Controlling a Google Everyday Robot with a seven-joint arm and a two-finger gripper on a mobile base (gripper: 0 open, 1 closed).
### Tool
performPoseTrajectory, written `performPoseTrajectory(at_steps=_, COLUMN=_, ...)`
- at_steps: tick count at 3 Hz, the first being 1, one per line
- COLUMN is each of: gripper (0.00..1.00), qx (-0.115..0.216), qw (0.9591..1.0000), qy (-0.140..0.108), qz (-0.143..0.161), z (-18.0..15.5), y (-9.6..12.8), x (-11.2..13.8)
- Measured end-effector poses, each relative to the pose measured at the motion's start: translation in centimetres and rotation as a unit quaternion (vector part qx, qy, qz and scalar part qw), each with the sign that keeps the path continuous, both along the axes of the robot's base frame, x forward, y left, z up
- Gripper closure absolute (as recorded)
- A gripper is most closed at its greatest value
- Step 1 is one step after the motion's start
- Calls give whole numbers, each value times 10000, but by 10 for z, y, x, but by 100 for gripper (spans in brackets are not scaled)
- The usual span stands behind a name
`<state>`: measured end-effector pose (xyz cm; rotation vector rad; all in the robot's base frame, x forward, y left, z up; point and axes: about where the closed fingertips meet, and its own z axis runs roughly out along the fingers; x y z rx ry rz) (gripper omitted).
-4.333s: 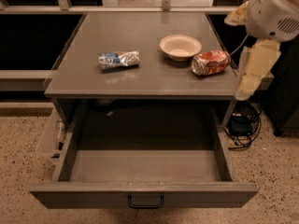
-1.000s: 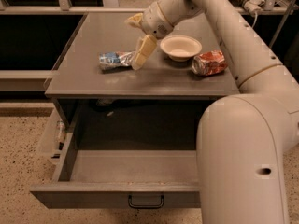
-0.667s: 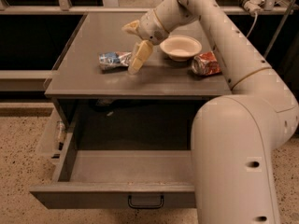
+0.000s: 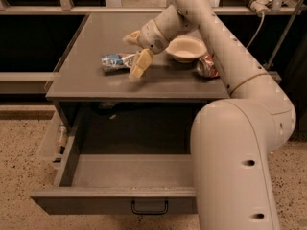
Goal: Place redbull can into top drawer
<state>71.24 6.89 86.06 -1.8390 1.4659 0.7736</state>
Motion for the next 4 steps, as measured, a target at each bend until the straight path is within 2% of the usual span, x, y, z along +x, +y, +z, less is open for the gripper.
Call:
performPoseTrajectory(at_steps=1, gripper=19, qx=0, qw=10000, qy=2, qz=0, z=0, y=0, x=0)
performPoseTrajectory(at_steps=4, gripper=88, qx=0, qw=10000, qy=2, qz=1, z=0, y=0, x=0)
